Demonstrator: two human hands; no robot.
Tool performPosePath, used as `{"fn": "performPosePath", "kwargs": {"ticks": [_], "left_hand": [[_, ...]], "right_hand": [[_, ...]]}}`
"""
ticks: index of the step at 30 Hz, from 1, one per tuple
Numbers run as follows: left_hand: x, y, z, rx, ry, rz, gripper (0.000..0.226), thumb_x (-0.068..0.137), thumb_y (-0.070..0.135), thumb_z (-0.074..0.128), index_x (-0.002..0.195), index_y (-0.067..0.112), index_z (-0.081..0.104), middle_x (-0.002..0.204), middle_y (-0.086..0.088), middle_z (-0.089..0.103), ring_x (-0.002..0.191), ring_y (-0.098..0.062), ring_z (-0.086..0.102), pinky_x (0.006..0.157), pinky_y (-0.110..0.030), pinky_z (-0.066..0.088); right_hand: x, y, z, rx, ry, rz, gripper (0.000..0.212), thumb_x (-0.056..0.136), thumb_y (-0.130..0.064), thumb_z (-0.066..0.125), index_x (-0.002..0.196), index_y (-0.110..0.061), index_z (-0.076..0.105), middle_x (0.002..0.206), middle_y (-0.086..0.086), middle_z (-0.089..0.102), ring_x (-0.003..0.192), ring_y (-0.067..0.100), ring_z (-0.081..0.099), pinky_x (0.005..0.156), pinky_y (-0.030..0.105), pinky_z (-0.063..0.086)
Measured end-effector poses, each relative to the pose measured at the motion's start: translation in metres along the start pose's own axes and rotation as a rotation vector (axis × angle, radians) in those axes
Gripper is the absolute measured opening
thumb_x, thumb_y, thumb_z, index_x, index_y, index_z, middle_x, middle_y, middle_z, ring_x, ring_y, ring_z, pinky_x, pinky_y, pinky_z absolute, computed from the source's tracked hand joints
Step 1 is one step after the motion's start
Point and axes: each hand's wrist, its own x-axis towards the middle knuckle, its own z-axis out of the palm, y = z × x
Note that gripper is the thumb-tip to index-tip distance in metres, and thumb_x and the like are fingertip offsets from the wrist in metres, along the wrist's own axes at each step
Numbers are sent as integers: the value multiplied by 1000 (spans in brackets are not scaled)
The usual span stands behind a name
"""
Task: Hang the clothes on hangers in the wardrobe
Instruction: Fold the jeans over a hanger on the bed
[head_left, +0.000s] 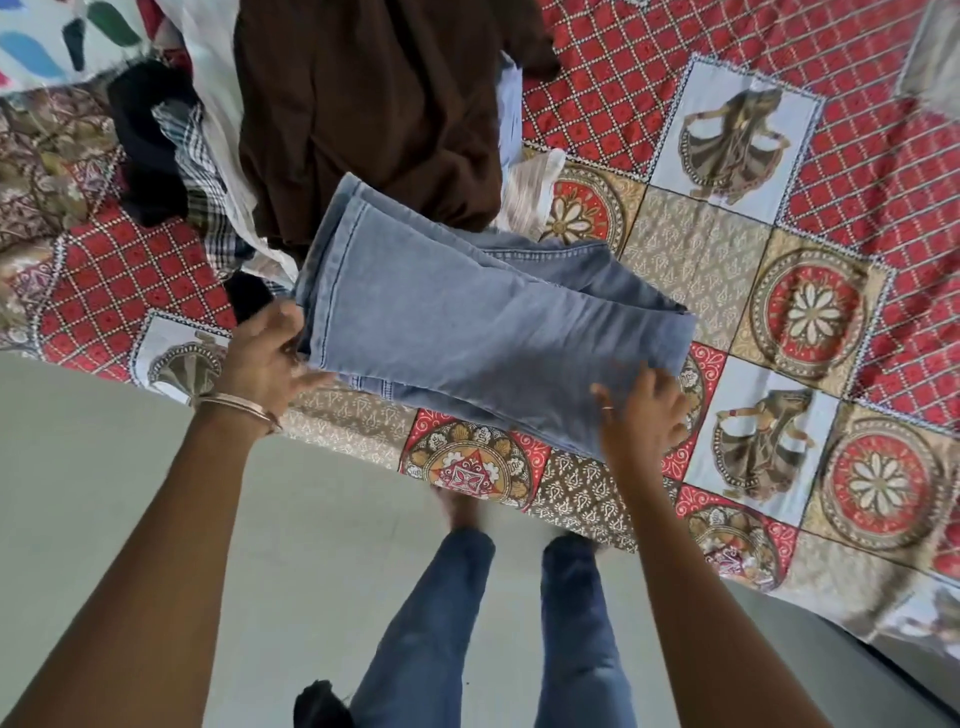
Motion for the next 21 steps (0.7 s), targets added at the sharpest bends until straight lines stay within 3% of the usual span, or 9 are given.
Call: {"fn": "performPosePath", "kwargs": {"ticks": [2, 5, 7, 9, 12, 15, 18, 19, 21], "left_hand": [[4, 5, 6, 266, 33, 138, 40, 64, 31, 84, 97, 27, 62, 93, 12, 69, 92, -12, 65, 79, -40, 55], [16, 2, 28, 364, 61, 232, 25, 77, 2, 73, 89, 22, 64, 73, 18, 70, 68, 0, 67, 60, -18, 53], [25, -10, 31, 215, 60, 137, 24, 75, -1, 70, 90, 18, 67, 81, 10, 73, 78, -14, 70, 67, -26, 56], [32, -23, 20, 100, 71, 58, 26, 74, 2, 68, 96, 17, 68, 94, 1, 73, 95, -26, 68, 81, -42, 55], [38, -41, 7, 66, 106, 45, 24, 85, -2, 60, 97, 18, 66, 87, 9, 74, 88, -15, 69, 79, -37, 56], [47, -51, 13, 290, 145, 112, 18, 80, 8, 70, 92, 21, 68, 83, 12, 71, 89, -19, 65, 84, -43, 54], [53, -52, 19, 661, 234, 290, 33, 65, 20, 81, 92, 8, 65, 87, -4, 68, 81, -21, 63, 79, -38, 55], [61, -54, 20, 699, 276, 344, 46, 61, 22, 84, 97, 4, 62, 94, -10, 67, 82, -22, 63, 76, -35, 56], [61, -59, 24, 571, 254, 334, 67, 63, 5, 84, 117, 3, 44, 117, -12, 56, 94, -11, 60, 80, -21, 53]], "right_hand": [[9, 6, -8, 71, 81, 134, 78, 81, -36, 73, 144, -16, 33, 150, 15, 28, 136, 37, 24, 106, 54, 25], [24, 13, -14, 297, 62, 376, 99, 74, -34, 81, 149, -13, 20, 152, 18, 29, 138, 38, 28, 110, 56, 25], [35, 21, -13, 417, -12, 461, 75, 78, -32, 79, 136, -3, 41, 138, 19, 49, 126, 36, 47, 108, 50, 35], [41, 30, -14, 430, -31, 474, 46, 83, -29, 74, 114, 2, 61, 116, 21, 64, 107, 34, 60, 93, 42, 45], [44, 50, -22, 653, 17, 494, 27, 90, -23, 65, 95, 3, 67, 92, 12, 65, 86, 25, 59, 75, 32, 43], [49, 71, -22, 701, 10, 536, 27, 98, -22, 52, 100, 3, 63, 94, 9, 59, 91, 22, 56, 80, 36, 45], [53, 77, -16, 679, -44, 523, 32, 100, -30, 47, 111, -3, 59, 109, 10, 59, 108, 28, 56, 92, 44, 45], [55, 73, -17, 690, -75, 506, 38, 100, -37, 47, 120, -5, 56, 116, 8, 57, 110, 25, 53, 94, 42, 42], [55, 66, -16, 712, -148, 448, 55, 93, -49, 56, 132, -10, 49, 123, 3, 52, 111, 20, 48, 97, 38, 39]]}}
